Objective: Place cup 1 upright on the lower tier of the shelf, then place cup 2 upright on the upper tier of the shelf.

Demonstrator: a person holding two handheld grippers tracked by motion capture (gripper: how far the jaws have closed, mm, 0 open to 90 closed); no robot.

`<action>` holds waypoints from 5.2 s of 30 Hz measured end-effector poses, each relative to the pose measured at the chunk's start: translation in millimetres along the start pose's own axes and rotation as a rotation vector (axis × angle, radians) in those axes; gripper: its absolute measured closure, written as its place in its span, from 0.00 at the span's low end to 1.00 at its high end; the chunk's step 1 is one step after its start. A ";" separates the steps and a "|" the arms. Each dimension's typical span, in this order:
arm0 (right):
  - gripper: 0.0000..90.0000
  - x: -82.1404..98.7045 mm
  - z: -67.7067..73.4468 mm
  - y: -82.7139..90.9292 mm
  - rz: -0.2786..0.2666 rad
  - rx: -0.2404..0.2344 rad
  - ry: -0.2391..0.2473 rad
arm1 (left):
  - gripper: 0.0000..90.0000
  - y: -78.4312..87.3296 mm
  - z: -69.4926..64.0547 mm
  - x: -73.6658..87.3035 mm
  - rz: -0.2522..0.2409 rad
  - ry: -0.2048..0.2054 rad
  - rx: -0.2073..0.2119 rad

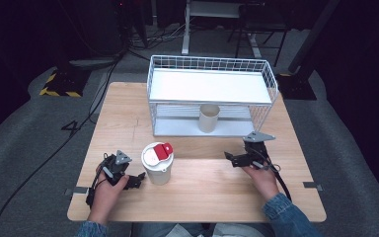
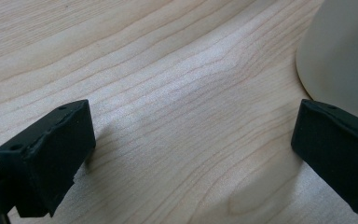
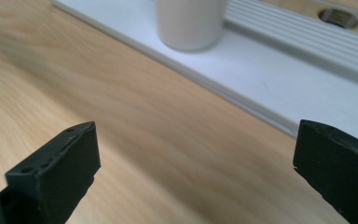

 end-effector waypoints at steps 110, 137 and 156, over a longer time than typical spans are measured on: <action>0.09 89.7 -75.8 72.0 0.076 0.156 -0.113 | 0.12 30.4 -65.4 -46.3 -0.463 -0.041 0.068; 0.09 89.7 -75.7 72.0 0.076 0.156 -0.114 | 0.14 16.0 -70.5 -54.9 -0.488 -0.019 0.005; 0.09 89.7 -75.7 72.0 0.076 0.156 -0.113 | 0.14 17.7 -70.3 -53.8 -0.490 -0.007 -0.006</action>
Point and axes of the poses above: each handheld gripper's, and its own axes: y roughly backward along the jaws, x roughly out of its underside, z roughly to its left, the point moved 4 cm from there along -y, roughly forward along the jaws, and after that the axes turned 15 degrees about -y, right-handed, at the moved point
